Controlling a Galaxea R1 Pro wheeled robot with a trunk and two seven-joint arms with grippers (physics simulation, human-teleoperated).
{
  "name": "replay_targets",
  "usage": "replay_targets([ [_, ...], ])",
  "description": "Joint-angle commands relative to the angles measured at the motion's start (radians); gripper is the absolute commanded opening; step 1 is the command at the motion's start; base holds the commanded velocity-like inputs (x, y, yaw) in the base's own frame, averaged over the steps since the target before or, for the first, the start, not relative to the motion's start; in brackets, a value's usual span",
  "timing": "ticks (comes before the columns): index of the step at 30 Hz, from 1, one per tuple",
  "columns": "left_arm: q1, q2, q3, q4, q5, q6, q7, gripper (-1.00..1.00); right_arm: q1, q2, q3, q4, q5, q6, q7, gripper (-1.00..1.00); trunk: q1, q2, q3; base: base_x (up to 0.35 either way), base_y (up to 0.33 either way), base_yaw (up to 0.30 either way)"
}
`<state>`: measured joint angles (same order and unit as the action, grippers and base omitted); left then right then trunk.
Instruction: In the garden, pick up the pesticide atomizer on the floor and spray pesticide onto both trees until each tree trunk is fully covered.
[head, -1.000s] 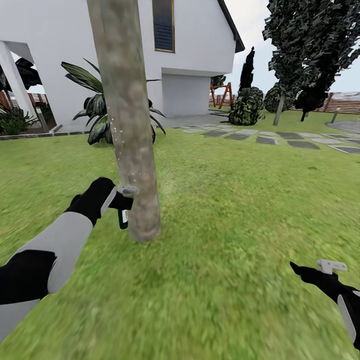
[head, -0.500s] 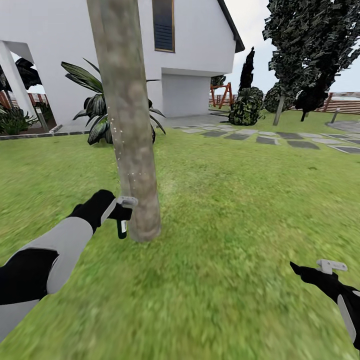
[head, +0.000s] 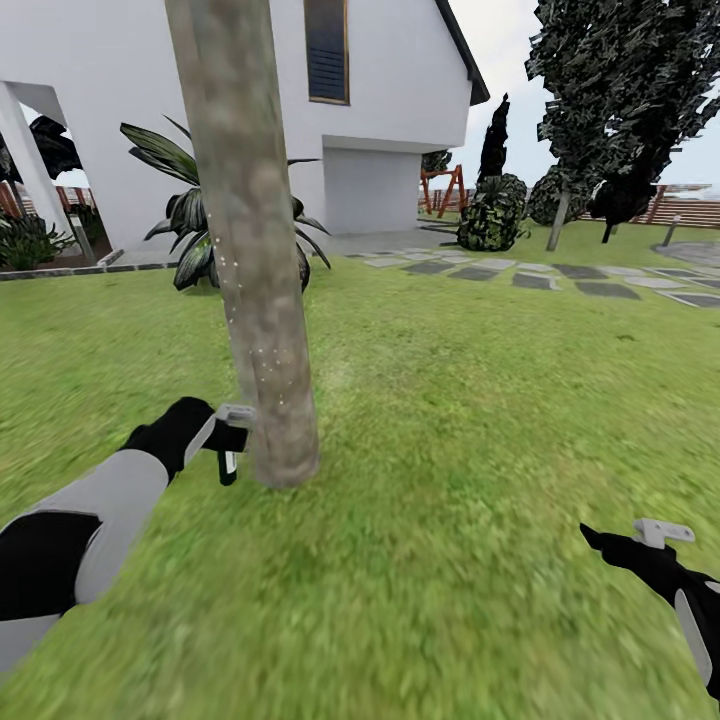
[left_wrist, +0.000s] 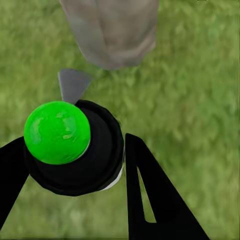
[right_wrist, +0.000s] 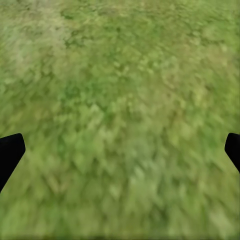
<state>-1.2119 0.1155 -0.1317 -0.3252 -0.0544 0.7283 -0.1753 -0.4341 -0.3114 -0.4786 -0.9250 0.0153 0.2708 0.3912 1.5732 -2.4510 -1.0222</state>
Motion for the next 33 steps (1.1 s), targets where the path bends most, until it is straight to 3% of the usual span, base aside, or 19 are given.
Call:
replay_targets([
  [1,0.0,0.006,0.001,-0.001,0.005,0.0,-0.001,-1.0,0.0,0.0,0.0,0.0,0.0,0.0,0.0,1.0,0.0,0.0,0.0,0.0,0.0,0.0],
  [6,0.0,0.061,0.003,-0.007,0.004,0.0,-0.001,-1.0,0.0,0.0,0.0,0.0,0.0,0.0,0.0,1.0,0.0,0.0,0.0,0.0,0.0,0.0],
  [10,0.0,0.068,0.004,-0.009,0.004,0.0,-0.002,-1.0,0.0,0.0,0.0,0.0,0.0,0.0,0.0,1.0,0.0,0.0,0.0,0.0,0.0,0.0],
  [27,0.0,0.06,-0.002,-0.059,0.008,0.0,-0.006,-1.0,0.0,0.0,0.0,0.0,0.0,0.0,0.0,1.0,0.0,0.0,0.0,0.0,0.039,-0.062],
  [30,-0.001,0.034,-0.001,-0.064,0.007,0.009,-0.003,-1.0,0.0,0.0,0.0,0.0,0.0,0.001,0.0,1.0,0.0,0.0,0.0,0.0,0.005,-0.012],
  [31,-0.001,0.022,0.0,-0.067,0.006,0.018,-0.002,-1.0,0.0,0.0,0.0,0.0,0.0,0.0,0.0,1.0,0.0,0.0,0.0,0.0,0.001,-0.003],
  [33,-0.005,0.011,0.001,-0.118,0.005,0.115,-0.001,-1.0,0.001,0.0,0.0,0.0,0.0,0.001,0.0,1.0,0.0,0.0,0.0,0.0,0.0,-0.001],
])
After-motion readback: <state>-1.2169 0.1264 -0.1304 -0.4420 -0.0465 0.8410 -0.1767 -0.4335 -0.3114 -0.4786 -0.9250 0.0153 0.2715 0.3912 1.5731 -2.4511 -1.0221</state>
